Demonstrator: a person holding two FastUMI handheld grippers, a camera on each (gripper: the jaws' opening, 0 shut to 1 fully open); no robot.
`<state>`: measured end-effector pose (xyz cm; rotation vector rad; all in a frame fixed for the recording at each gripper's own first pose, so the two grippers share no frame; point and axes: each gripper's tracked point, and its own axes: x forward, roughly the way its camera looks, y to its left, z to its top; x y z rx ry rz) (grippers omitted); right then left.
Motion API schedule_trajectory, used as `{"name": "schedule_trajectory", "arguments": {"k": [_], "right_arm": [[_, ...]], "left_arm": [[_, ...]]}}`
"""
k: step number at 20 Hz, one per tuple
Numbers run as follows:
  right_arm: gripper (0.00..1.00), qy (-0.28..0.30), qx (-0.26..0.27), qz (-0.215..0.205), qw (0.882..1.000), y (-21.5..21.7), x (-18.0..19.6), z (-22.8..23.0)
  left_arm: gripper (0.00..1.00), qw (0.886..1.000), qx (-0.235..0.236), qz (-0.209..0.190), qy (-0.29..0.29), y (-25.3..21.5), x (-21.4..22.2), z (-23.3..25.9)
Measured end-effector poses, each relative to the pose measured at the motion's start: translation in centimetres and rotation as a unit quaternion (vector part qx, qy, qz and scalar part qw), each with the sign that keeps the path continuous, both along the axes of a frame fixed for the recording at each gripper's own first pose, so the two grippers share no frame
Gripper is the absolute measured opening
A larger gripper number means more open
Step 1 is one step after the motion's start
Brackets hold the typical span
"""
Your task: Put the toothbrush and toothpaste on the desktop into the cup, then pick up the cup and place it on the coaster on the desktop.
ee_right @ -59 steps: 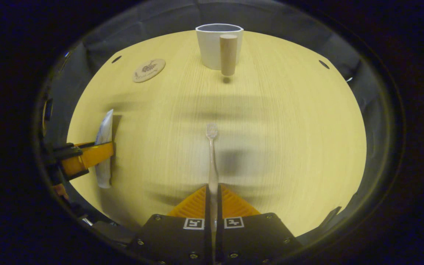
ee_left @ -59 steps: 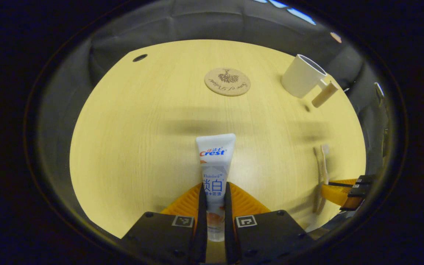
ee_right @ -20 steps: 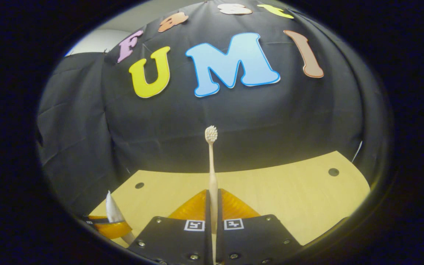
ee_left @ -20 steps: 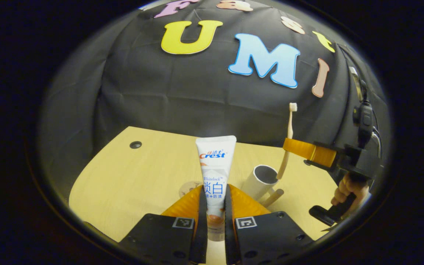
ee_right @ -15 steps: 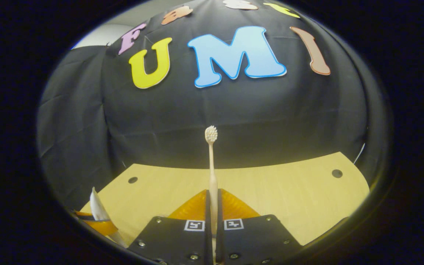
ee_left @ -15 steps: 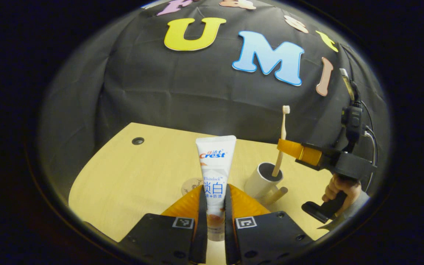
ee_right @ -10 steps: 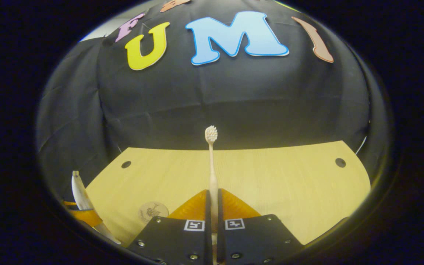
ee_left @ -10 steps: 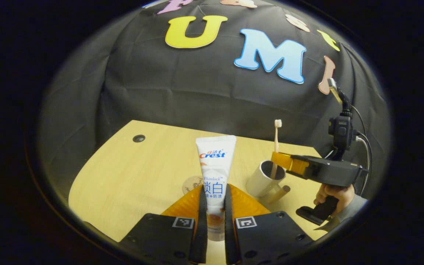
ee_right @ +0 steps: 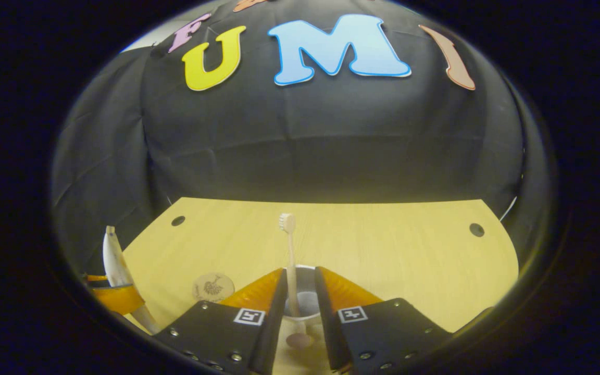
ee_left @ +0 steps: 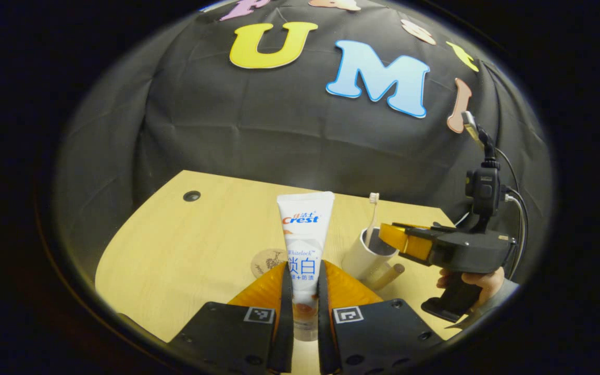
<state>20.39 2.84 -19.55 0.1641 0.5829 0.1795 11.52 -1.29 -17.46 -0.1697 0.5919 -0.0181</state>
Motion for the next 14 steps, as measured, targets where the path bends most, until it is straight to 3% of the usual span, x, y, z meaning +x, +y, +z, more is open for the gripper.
{"name": "schedule_trajectory", "arguments": {"k": [1, 2, 4, 14], "right_arm": [[0.42, -0.002, 0.0, -0.001, 1.0, -0.2, -0.4, 0.3], [0.63, -0.004, 0.0, -0.004, 1.0, -0.4, -0.8, 0.7], [0.89, -0.01, -0.008, -0.013, 1.0, -1.5, -1.6, 1.2], [0.89, -0.037, -0.012, -0.047, 0.998, -7.0, -8.0, 5.2]], "left_arm": [[0.27, 1.0, -0.001, -0.001, -0.003, -0.1, 0.1, 0.1], [0.27, 1.0, -0.001, -0.003, -0.006, -0.3, 0.2, 0.2], [0.27, 1.0, -0.001, -0.006, -0.015, -0.6, 0.7, 0.4], [0.27, 0.994, -0.003, -0.024, -0.107, -4.5, 4.7, 3.8]]}}
